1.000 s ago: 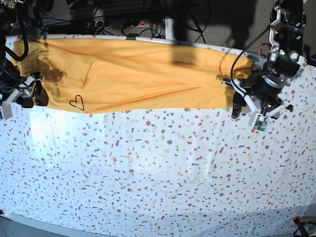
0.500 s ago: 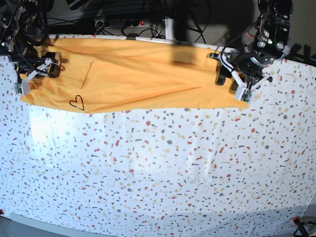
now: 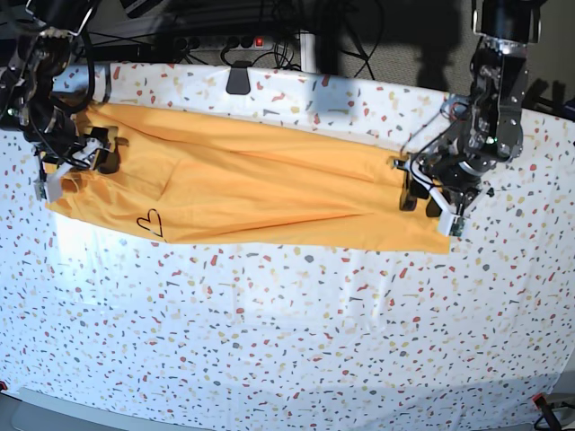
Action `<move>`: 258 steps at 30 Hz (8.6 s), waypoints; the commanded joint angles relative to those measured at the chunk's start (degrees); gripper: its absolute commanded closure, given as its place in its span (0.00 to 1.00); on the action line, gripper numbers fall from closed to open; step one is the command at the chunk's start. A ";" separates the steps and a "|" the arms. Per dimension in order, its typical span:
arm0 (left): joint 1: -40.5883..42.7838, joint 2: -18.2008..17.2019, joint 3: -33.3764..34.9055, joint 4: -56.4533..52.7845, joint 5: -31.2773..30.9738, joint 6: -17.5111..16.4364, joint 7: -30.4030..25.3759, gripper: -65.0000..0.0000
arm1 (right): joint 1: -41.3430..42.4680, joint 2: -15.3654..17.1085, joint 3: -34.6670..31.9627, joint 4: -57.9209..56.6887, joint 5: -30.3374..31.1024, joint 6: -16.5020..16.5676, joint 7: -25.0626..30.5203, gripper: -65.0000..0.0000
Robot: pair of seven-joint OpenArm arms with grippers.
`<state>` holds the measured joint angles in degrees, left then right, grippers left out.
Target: Fold the T-shirt properly
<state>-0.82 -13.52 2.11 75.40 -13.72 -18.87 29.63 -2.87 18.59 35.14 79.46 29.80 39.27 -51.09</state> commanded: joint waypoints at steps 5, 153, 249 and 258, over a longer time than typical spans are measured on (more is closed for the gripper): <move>-3.72 -0.66 -0.15 -10.62 3.21 2.56 7.78 0.55 | 4.76 0.94 -5.25 -0.74 -5.60 -0.55 1.66 0.50; -20.26 -6.29 -0.24 -2.97 -32.74 -8.39 30.69 1.00 | 12.26 0.94 -6.99 18.84 12.83 -0.26 -12.81 0.50; -25.14 21.90 19.69 0.09 0.22 -4.04 20.46 0.47 | 12.26 9.66 -6.97 16.57 -10.36 -2.60 -4.37 0.27; -24.76 21.92 19.69 0.09 0.22 -4.02 20.44 0.47 | 12.59 11.08 -3.08 12.76 -14.49 -4.96 1.36 0.27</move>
<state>-23.83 7.66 21.85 74.48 -12.86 -22.70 51.37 8.60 28.25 31.68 91.33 15.05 35.14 -51.05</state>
